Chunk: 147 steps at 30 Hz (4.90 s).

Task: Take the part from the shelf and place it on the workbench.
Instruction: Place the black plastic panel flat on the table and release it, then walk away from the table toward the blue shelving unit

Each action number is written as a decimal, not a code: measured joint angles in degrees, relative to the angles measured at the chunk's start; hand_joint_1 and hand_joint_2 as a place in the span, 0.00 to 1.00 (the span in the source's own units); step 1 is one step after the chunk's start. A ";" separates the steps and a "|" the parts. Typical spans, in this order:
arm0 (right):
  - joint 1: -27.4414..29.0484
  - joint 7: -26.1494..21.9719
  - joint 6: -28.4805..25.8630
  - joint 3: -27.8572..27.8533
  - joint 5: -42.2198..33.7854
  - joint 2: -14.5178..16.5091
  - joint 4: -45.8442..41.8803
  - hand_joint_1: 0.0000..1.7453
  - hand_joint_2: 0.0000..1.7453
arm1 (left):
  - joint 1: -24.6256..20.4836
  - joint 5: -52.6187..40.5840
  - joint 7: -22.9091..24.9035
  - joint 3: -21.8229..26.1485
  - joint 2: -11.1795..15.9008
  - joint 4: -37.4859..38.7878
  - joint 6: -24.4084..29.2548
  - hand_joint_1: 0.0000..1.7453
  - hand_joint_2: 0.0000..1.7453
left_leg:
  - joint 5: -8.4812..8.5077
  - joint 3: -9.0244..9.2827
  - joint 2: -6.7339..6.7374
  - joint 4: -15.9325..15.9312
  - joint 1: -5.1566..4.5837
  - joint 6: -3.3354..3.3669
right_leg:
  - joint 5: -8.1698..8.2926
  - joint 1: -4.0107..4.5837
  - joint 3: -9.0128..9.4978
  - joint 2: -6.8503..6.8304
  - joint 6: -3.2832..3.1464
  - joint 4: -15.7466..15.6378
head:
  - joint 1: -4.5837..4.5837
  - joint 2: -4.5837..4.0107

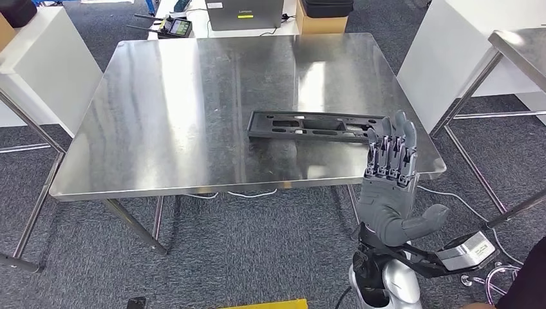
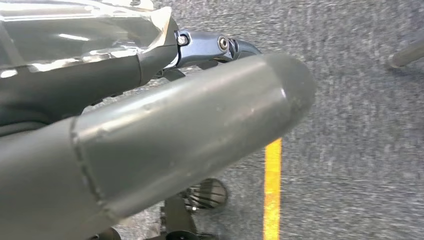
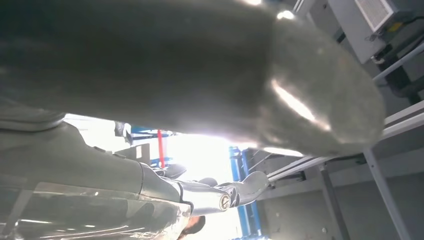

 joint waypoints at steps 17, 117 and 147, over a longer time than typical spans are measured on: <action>-0.37 0.00 -0.26 -0.14 0.22 0.10 0.38 0.00 0.00 | 0.01 0.55 0.07 -0.01 0.03 0.00 0.00 0.00 0.00 | -5.79 -4.63 -0.63 14.46 1.11 -3.81 | 6.58 -0.97 6.98 -0.29 -1.45 -16.47 | -0.28 0.00; 1.65 36.05 -21.50 -19.45 21.66 -3.75 96.46 0.00 0.00 | -0.37 4.75 0.26 -6.97 0.89 0.21 0.44 0.00 0.00 | -3.54 2.67 -0.84 1.09 0.91 -1.18 | 5.74 0.06 5.56 -0.39 0.42 -14.88 | 0.31 0.00; 1.47 35.98 -21.53 -19.21 22.67 -3.72 96.72 0.00 0.00 | -0.25 5.32 -0.51 -7.17 0.89 0.17 0.87 0.00 0.00 | -3.53 3.57 -0.74 0.49 0.78 -1.66 | 5.93 0.24 7.19 -0.64 0.10 -15.72 | 0.01 0.00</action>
